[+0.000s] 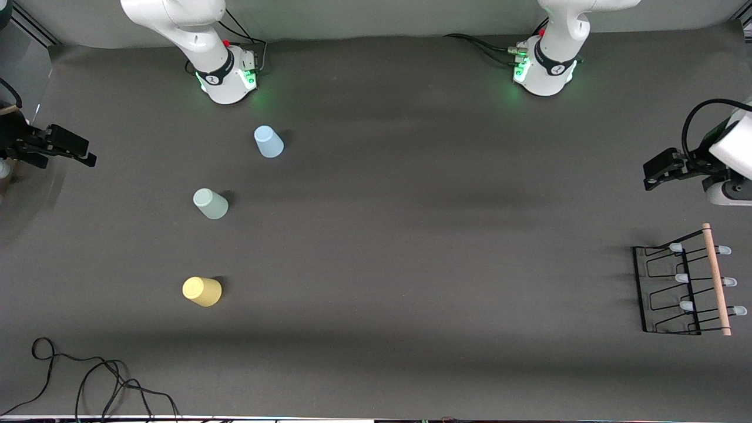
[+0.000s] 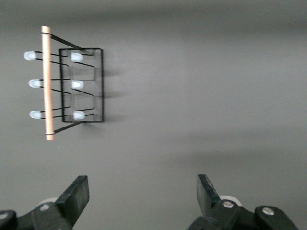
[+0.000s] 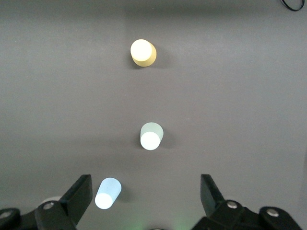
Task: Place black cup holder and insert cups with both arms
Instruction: 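Move the left gripper toward the black wire cup holder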
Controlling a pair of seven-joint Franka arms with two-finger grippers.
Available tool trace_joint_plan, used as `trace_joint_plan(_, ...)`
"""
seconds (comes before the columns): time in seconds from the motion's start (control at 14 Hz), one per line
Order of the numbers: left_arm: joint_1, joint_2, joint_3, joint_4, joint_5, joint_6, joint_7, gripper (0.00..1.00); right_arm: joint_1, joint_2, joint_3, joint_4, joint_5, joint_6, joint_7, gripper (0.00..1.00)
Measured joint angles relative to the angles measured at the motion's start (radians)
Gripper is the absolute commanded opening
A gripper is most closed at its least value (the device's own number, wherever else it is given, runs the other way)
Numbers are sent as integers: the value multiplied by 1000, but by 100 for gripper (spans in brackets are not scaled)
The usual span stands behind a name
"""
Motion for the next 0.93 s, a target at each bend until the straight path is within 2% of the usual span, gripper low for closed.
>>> trace_joint_plan(0.21, 58, 78, 7, 0, 15, 127, 14, 100, 0, 0, 1, -1, -2, 0, 0, 100)
trace_joint_plan(0.43, 139, 225, 11, 22, 34, 251, 95, 100, 0, 0, 1, -1, -8, 1, -24, 100)
trace_joint_plan(0.79, 252, 460, 13, 157, 42, 278, 225, 96, 0, 2, 1, -3, -9, 1, -48, 100)
trace_joint_plan(0.93, 275, 536, 13, 208, 53, 285, 274, 87, 0, 2, 1, -3, -9, 1, -49, 100)
